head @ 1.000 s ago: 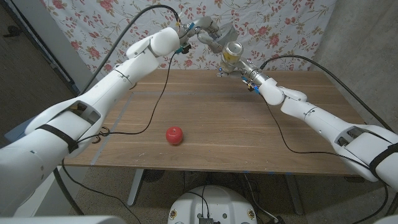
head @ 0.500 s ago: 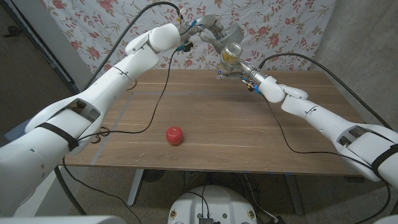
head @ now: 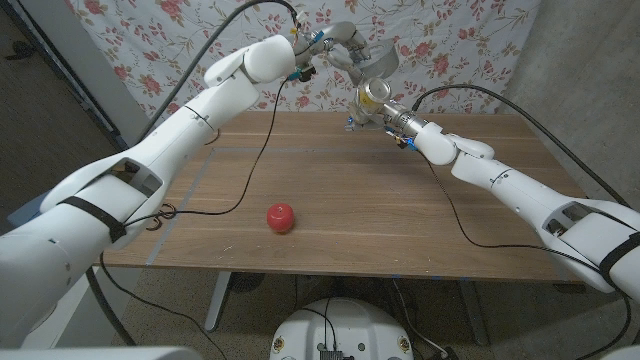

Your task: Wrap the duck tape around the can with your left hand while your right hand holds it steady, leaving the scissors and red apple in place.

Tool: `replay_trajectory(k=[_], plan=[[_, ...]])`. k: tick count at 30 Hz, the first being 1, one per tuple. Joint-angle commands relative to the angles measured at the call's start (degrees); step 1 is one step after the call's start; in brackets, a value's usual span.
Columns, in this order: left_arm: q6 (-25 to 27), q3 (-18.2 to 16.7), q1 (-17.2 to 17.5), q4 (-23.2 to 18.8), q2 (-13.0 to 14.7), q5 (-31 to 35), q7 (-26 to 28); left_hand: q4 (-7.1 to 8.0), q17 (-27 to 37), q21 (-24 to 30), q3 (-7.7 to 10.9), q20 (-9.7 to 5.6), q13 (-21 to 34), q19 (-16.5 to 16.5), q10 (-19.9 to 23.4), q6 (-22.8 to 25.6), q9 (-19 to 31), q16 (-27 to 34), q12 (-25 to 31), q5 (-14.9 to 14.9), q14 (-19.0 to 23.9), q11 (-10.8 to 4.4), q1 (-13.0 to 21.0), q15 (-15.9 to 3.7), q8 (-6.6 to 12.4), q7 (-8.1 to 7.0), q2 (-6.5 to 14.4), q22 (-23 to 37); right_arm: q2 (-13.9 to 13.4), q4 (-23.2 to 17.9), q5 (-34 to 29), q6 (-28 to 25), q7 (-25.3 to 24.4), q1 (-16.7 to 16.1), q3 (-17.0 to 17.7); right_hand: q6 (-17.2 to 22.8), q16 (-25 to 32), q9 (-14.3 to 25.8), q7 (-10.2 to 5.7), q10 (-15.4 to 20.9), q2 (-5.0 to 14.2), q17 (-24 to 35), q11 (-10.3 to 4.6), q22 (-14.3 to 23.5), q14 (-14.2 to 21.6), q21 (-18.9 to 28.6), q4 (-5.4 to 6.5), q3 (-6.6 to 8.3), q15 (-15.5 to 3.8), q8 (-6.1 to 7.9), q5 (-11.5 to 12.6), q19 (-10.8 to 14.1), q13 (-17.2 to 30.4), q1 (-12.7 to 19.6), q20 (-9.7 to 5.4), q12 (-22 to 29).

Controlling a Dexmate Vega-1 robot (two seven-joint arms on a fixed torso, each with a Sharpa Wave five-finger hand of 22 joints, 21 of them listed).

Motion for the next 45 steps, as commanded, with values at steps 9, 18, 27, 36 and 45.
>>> replay_trajectory(k=[9,18,27,36,45], plan=[[1.1,0.5,0.1,-3.5,1.0,1.6,-5.2,0.19,-0.4,0.2,-0.84,0.17,0.5,-0.7,0.4,5.7,-0.4,-0.4,-1.0,-0.7,-0.4,-0.65,13.9,-6.86,-0.24,-7.05,14.4,-0.2,-0.6,-2.7,3.1,-2.8,8.8,0.5,0.2,4.5,-0.7,0.1,-3.69,0.3,5.75,-0.1,0.15,0.0,0.5,0.3,0.21,-0.77,-5.23,-0.36,0.4,-0.4,0.1,6.1,-6.71,-0.1],[3.2,-0.4,2.1,-5.6,2.3,3.3,-3.8,0.24,-0.4,0.1,-1.19,0.17,0.6,-0.8,0.8,5.7,-0.4,-0.2,-1.3,-1.3,-0.2,-0.73,14.2,-6.85,-0.25,-6.93,14.6,-0.2,0.5,-1.2,6.2,-7.4,9.8,0.6,1.6,4.5,-1.0,0.2,-3.49,0.5,5.87,-0.3,0.42,0.0,0.5,0.3,0.43,-1.01,-5.17,-0.39,0.5,-0.4,0.1,6.2,-6.67,-0.2],[5.1,-0.6,3.3,-6.4,3.0,6.5,-2.1,0.22,-0.4,0.2,-1.43,0.15,0.8,-0.8,1.0,5.8,-0.5,-0.1,-1.5,-1.9,0.0,-0.67,14.4,-6.85,-0.23,-7.10,14.6,-0.2,1.0,0.9,6.1,-10.9,7.5,1.0,1.5,4.4,-1.0,0.3,-3.31,0.7,6.05,-0.3,0.51,0.0,0.8,0.4,0.60,-1.15,-5.13,-0.40,0.5,-0.3,0.1,6.4,-6.59,-0.3],[4.9,-1.2,4.0,-6.5,3.2,6.3,-2.0,0.16,-0.2,0.4,-1.66,0.09,0.9,-0.8,1.2,6.0,-0.4,0.1,-1.7,-2.9,0.2,-0.61,14.6,-6.85,-0.17,-7.10,14.7,-0.1,1.3,2.2,5.3,-13.4,5.2,1.5,0.7,4.5,-1.2,0.4,-3.06,0.7,6.32,-0.4,0.82,0.0,1.0,0.5,0.71,-1.20,-5.16,-0.38,0.5,-0.4,0.1,6.8,-6.31,-0.4],[6.3,-1.5,5.3,-6.6,3.8,6.4,-2.3,0.02,-0.1,0.7,-1.75,0.04,0.9,-0.9,1.3,5.9,-0.4,0.3,-1.9,-3.8,0.4,-0.55,14.8,-6.85,-0.19,-6.97,14.7,-0.1,1.2,1.4,4.0,-17.5,2.1,0.5,0.2,5.0,-0.9,0.4,-2.28,2.0,7.22,-0.5,1.84,0.1,2.5,1.1,1.14,-0.89,-5.00,-0.30,0.3,0.6,-0.9,7.2,-5.54,-0.8]])
